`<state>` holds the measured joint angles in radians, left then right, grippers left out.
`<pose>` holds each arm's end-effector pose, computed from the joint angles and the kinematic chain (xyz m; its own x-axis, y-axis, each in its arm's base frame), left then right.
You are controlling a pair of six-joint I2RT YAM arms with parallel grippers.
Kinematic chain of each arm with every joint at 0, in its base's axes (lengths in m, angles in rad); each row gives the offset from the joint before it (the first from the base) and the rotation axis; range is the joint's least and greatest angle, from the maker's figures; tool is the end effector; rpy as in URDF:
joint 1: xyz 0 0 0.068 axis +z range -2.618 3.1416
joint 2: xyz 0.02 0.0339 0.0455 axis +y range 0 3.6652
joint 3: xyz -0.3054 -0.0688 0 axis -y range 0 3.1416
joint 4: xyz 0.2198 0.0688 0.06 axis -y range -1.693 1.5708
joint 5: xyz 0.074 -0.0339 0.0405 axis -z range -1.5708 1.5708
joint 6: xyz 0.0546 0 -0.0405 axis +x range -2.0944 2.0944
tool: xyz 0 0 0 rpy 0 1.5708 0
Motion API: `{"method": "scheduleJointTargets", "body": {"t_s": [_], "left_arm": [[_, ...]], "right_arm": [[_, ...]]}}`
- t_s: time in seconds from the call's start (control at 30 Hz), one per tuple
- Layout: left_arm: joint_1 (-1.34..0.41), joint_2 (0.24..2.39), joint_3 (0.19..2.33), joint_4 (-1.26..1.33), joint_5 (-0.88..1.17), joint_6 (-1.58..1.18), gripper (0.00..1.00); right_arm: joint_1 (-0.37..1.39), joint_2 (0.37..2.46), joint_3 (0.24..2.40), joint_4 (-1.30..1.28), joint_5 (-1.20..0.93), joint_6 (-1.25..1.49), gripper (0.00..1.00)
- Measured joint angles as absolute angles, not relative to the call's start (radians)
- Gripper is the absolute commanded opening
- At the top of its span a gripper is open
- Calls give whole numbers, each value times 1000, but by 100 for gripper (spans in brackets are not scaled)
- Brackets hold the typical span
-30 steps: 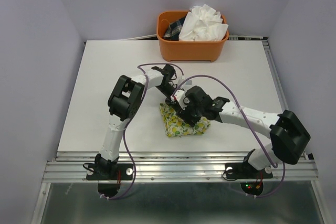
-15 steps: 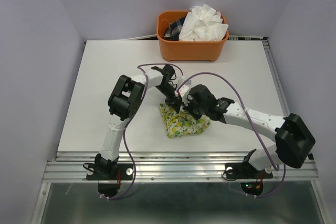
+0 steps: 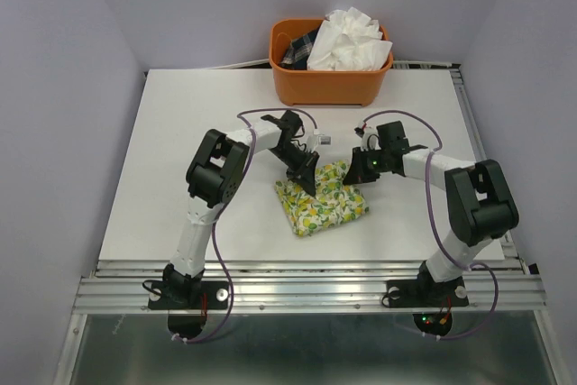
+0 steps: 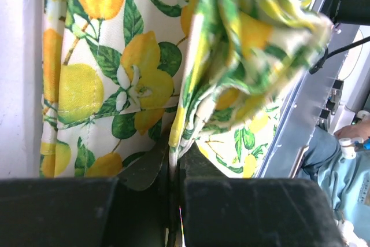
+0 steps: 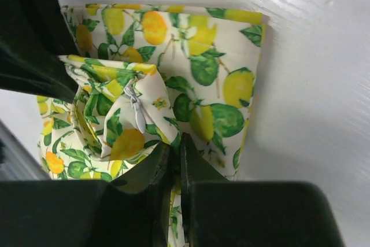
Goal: Fold and stack the skirts
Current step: Fold the skirt
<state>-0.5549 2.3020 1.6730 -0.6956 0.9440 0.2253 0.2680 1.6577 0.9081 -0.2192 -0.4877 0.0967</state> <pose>0.3701 -0.2814 0.1572 -0.6970 0.5862 -0.4130 0.6489 0.2704 -0.7112 0.2994 0.1087 0.2112 -0.8384 -0.1418 -0.5264 -0.4108 0.7990 0.4391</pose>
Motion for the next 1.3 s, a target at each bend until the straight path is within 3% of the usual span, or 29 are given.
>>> {"method": "scheduleJointTargets", "body": {"t_s": [0.17,0.37,0.47,0.5,0.53,0.57,0.73,0.87,0.93,1.03,1.13,1.17,1.3], "left_arm": [[-543,2289,1635,-662,974,229,1],[-532,2218,1538,-582,973,284,19],[-532,2160,1494,-537,918,305,30],[-532,2143,1490,-530,899,315,42],[-530,2127,1490,-531,875,316,48],[-524,2109,1489,-540,849,326,52],[-494,2088,1491,-550,786,352,53],[-492,2088,1500,-562,762,371,53],[-501,2088,1509,-563,749,379,53],[-509,2088,1523,-559,725,381,44],[-516,2090,1533,-548,689,373,27],[-517,2093,1533,-538,668,364,18],[-517,2102,1533,-526,624,348,0]], "right_arm": [[197,1786,915,-173,-642,170,1],[191,1793,917,-157,-696,199,1],[192,1794,917,-150,-712,207,9],[192,1794,917,-149,-714,209,17],[191,1794,918,-150,-712,208,21],[188,1794,919,-150,-711,209,31],[156,1794,937,-160,-726,221,38],[152,1794,961,-165,-730,236,37],[152,1794,966,-170,-723,241,28],[152,1794,968,-175,-697,253,19],[152,1794,968,-176,-677,260,21],[152,1794,968,-177,-673,262,27],[152,1800,969,-182,-661,261,36]]}}
